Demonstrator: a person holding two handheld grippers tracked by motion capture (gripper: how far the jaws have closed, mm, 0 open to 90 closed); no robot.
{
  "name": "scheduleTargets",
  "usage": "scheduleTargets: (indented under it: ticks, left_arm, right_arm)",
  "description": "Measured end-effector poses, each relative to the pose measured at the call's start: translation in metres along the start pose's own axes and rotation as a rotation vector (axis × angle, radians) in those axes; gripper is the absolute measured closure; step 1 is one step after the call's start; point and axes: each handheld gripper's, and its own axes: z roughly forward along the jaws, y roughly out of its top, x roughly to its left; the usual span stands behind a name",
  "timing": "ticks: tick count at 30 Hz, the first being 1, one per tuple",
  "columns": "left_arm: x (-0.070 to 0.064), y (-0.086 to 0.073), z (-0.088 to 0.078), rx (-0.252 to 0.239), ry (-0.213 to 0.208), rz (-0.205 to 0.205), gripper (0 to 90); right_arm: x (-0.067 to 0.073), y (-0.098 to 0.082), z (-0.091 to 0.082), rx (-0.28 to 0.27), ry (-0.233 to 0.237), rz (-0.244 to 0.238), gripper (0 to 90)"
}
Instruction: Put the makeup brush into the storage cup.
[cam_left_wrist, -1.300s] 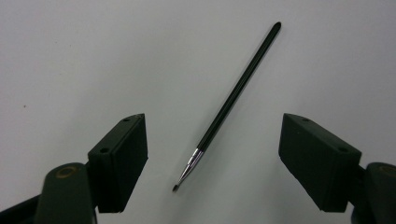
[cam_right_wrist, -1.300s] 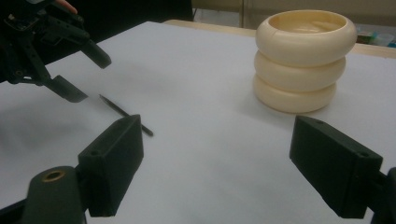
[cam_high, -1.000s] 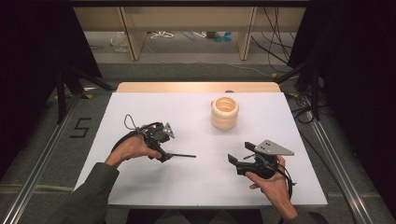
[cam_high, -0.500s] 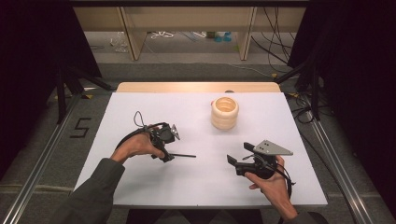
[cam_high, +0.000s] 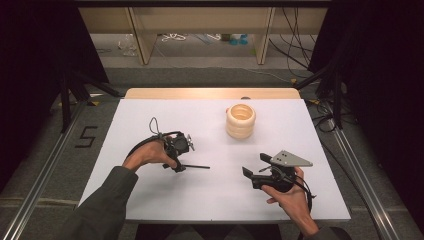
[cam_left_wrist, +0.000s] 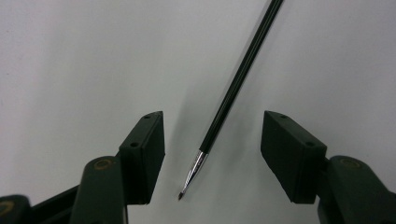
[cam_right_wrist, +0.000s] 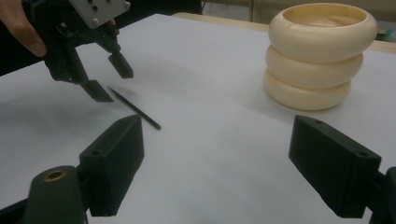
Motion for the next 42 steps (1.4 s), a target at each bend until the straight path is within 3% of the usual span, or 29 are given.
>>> scheduleTargets:
  ticks: [3,12,13,23,27,31,34,35,42]
  left_arm:
    - [0.000,0.002,0.002,0.012,0.001,0.010,42.0]
    - [0.000,0.004,0.008,0.033,-0.010,0.030,50.8]
    - [0.000,0.004,0.008,0.030,-0.008,0.033,51.8]
    - [0.001,0.004,0.012,0.062,-0.027,0.043,62.3]
    - [0.003,0.004,0.013,0.066,-0.059,0.032,66.2]
    - [0.004,0.004,0.014,0.066,-0.087,0.019,73.2]
    - [0.006,0.004,0.014,0.067,-0.104,0.003,75.0]
    - [0.006,0.003,0.014,0.065,-0.111,-0.009,75.6]
    - [0.008,0.004,0.015,0.074,-0.119,-0.044,81.6]
  right_arm:
    - [-0.001,0.000,0.001,-0.006,-0.014,-0.022,19.1]
    - [-0.001,0.000,0.001,-0.003,-0.010,-0.021,19.3]
    - [0.001,0.000,0.000,0.015,-0.002,-0.002,19.3]
    - [0.000,0.000,-0.002,0.023,-0.010,-0.015,19.5]
    - [0.001,0.000,-0.001,0.028,-0.003,-0.010,19.6]
    - [0.000,0.000,0.001,-0.007,-0.002,-0.015,20.0]
    - [0.000,0.000,0.001,-0.007,0.002,-0.015,20.0]
    - [0.001,0.000,-0.001,0.019,-0.010,-0.017,20.0]
    - [0.001,0.000,-0.001,0.018,-0.009,-0.021,20.1]
